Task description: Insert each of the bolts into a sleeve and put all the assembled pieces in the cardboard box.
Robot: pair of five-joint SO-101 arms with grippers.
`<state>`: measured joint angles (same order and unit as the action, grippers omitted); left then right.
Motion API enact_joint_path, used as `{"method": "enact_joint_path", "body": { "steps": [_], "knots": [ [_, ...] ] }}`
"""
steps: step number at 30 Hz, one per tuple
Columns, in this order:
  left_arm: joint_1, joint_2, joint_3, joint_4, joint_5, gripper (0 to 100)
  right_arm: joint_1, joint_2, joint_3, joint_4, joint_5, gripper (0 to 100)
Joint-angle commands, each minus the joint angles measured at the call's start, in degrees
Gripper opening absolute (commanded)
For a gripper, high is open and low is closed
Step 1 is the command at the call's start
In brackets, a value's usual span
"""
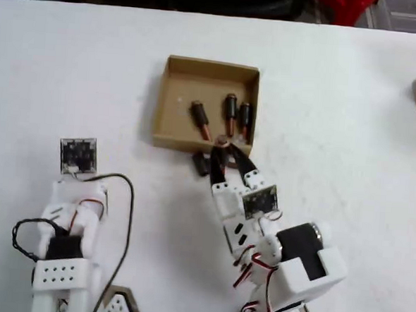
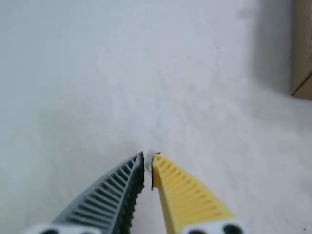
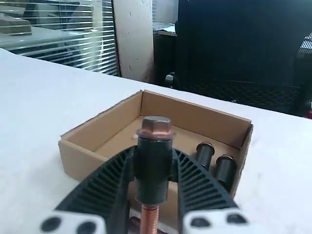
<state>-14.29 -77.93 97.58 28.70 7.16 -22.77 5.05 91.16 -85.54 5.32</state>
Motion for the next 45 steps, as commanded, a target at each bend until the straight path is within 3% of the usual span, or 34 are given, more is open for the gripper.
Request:
{"method": "enact_joint_path", "body": {
  "steps": [1, 11, 18, 21, 26, 37, 45],
  "knots": [
    [-0.3, -0.8, -0.4, 0.5, -0.8, 6, 1.7, -8.7, -3.3, 9.3, 0.9, 1.6],
    [-0.3, -0.8, -2.4, 7.0, -1.1, 6, 2.2, -32.5, -15.6, 52.2, 0.8, 1.6],
    [-0.3, -0.8, -2.7, 7.8, -1.1, 6, 2.2, -31.0, -35.5, 79.8, 0.8, 1.7],
    [-0.3, -0.8, -3.0, 10.4, -2.0, 7, 2.2, -26.4, -44.2, 86.6, 0.8, 1.7],
    [-0.1, -0.8, -2.5, 12.4, -12.7, 7, 2.2, -15.4, -58.5, 94.4, 1.1, 1.7],
    [0.9, -0.8, -2.5, 12.3, -12.9, 7, 3.6, 13.8, -89.8, 112.6, 1.1, 2.2],
    [0.9, -0.8, -2.5, 12.0, -12.9, 7, 5.4, 24.8, -104.0, 126.3, 1.1, 14.9]
  ]
}}
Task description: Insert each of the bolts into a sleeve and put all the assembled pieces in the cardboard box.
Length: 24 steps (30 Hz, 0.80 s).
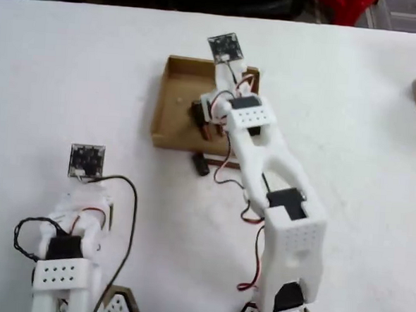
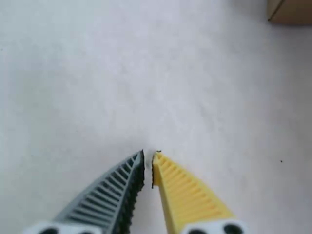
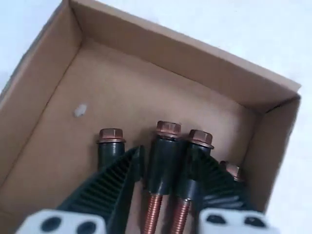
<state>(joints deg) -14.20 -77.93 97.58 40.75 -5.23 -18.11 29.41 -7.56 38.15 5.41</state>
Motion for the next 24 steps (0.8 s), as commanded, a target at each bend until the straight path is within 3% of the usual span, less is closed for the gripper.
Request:
{"method": "enact_joint_path", "body": {
  "steps": [1, 9, 24],
  "knots": [
    [0.8, -0.8, -2.5, -0.1, -0.5, 7, 0.7, 0.8, -5.7, 2.9, 1.1, 14.3],
    [0.8, -0.8, -2.5, -0.2, -0.5, 7, 0.2, -5.2, -5.9, 8.7, 1.1, 1.4],
    [0.8, -0.8, -2.5, -0.2, -0.9, 7, -2.8, -17.5, -5.7, 43.5, 1.1, 2.3]
  ]
}}
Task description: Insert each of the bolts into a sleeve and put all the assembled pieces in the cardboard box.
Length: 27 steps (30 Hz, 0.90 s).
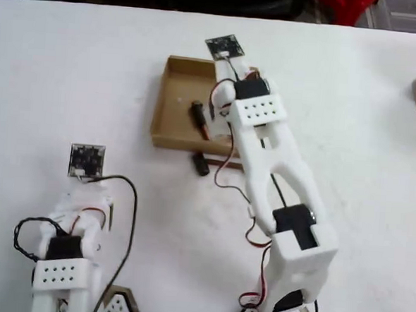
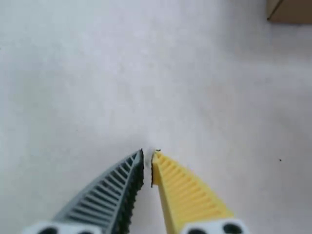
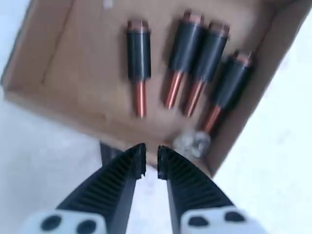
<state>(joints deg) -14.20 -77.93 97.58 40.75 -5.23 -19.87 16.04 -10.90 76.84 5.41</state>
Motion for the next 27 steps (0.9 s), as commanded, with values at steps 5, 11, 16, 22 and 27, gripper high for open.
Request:
{"method": "enact_joint_path", "body": {
  "steps": [5, 11, 16, 22, 27],
  "knots": [
    [0.8, -0.8, -2.5, 0.2, -0.9, 7, -3.8, -7.6, 5.1, 7.3, 1.1, 1.6],
    [0.8, -0.8, -2.5, 0.2, -1.0, 7, -9.6, -19.7, 22.7, -2.0, 0.6, 1.6],
    [0.8, -0.8, -2.5, 0.2, -1.0, 7, -12.0, -23.1, 30.6, -10.0, 0.8, 1.8],
    [0.8, -0.8, -2.5, 0.2, -1.0, 7, -11.6, -14.6, 30.2, -17.0, 1.9, 1.9],
    [0.8, -0.8, -2.5, 0.2, -1.0, 7, -11.6, -5.4, 24.9, -18.6, 6.9, 1.9]
  ]
}}
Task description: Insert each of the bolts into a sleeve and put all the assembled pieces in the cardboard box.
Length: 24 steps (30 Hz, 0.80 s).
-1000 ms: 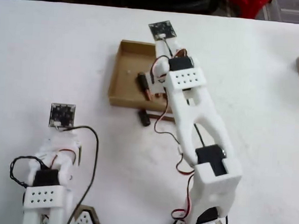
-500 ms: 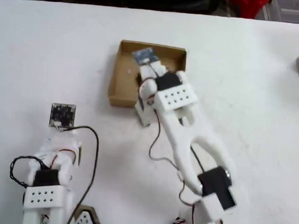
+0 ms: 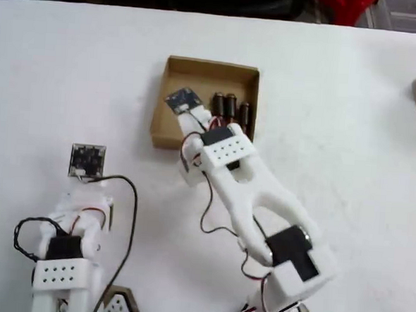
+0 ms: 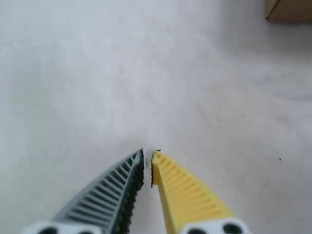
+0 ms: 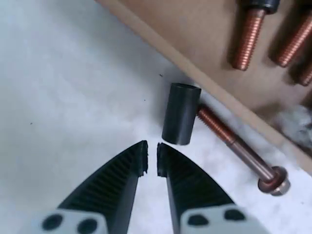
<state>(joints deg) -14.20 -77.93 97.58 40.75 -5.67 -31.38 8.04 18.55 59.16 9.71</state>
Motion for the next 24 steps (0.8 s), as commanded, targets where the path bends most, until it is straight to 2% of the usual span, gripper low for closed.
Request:
{"method": "enact_joint_path", "body": {
  "steps": [1, 5, 10, 18, 24],
  "knots": [
    [0.8, -0.8, -2.5, 0.2, -0.5, 7, 0.3, 4.1, -5.9, -0.9, 2.8, 1.9],
    [0.8, -0.8, -2.5, 0.2, -0.5, 7, 1.4, 7.9, -9.5, -0.6, 2.8, 2.8],
    [0.8, -0.8, -2.5, -0.1, -0.5, 7, 0.7, 6.3, -10.2, 3.9, 3.5, 11.9],
    [0.8, -0.8, -2.5, -0.1, -0.5, 7, 1.5, -0.5, -10.1, 5.0, 5.4, 8.0],
    [0.8, -0.8, -2.5, 0.1, -0.5, 7, 1.8, 1.2, -10.1, 3.0, 16.3, 8.0]
  ]
}}
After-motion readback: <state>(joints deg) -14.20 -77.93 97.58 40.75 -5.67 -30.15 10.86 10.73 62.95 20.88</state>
